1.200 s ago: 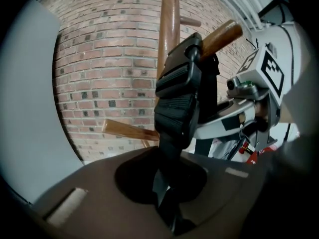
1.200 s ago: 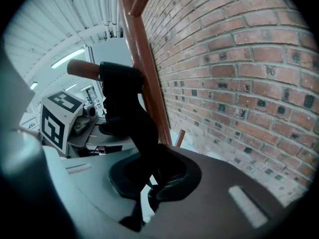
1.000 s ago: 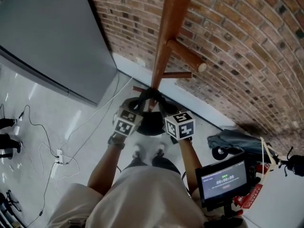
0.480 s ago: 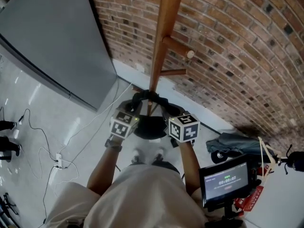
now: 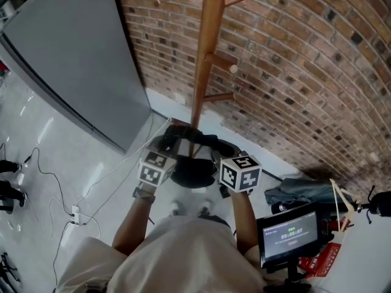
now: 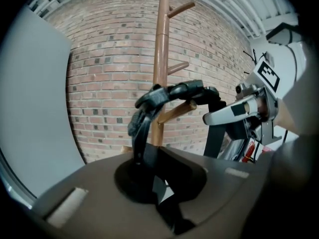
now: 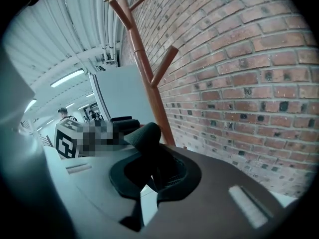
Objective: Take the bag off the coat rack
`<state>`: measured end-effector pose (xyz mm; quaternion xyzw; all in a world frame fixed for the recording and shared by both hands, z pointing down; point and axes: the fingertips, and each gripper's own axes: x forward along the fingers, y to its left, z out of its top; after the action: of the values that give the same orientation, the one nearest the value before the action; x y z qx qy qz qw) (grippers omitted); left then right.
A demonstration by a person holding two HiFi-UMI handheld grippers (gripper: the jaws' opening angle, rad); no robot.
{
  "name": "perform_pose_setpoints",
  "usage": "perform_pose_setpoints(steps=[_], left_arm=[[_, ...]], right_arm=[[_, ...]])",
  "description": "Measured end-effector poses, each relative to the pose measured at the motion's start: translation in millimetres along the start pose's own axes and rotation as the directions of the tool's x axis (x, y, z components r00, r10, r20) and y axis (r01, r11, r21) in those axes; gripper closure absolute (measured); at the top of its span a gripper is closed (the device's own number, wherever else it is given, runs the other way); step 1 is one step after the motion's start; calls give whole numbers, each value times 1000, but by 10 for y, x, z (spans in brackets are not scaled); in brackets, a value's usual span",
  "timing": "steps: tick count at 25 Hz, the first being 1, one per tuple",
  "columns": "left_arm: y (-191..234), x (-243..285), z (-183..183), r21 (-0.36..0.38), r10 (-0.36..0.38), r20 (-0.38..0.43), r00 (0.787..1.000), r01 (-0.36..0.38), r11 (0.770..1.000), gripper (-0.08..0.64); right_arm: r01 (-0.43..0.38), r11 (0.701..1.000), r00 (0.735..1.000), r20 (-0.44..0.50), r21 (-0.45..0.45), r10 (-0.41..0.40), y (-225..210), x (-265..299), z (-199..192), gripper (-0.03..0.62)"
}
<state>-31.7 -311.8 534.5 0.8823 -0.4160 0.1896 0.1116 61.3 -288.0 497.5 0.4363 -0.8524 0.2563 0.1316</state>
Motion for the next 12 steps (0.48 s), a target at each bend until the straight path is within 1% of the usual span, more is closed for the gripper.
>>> perform_pose_setpoints(steps=[5,9,12], left_arm=[[-14,-176,99,4,8,25,1000,-8,1000,558],[-75,-323,254,45,5,54,999,-8,999,558],[-104,-434,387,55,5,84,996,-9,998,558]], right_arm=[[-12,1000,999,46,-9,12,108,-175,159,588],[-24,999,995,93,-37,28,214,-344,344,588],[-30,997,992,120,-66,37,273,-457,463,588]])
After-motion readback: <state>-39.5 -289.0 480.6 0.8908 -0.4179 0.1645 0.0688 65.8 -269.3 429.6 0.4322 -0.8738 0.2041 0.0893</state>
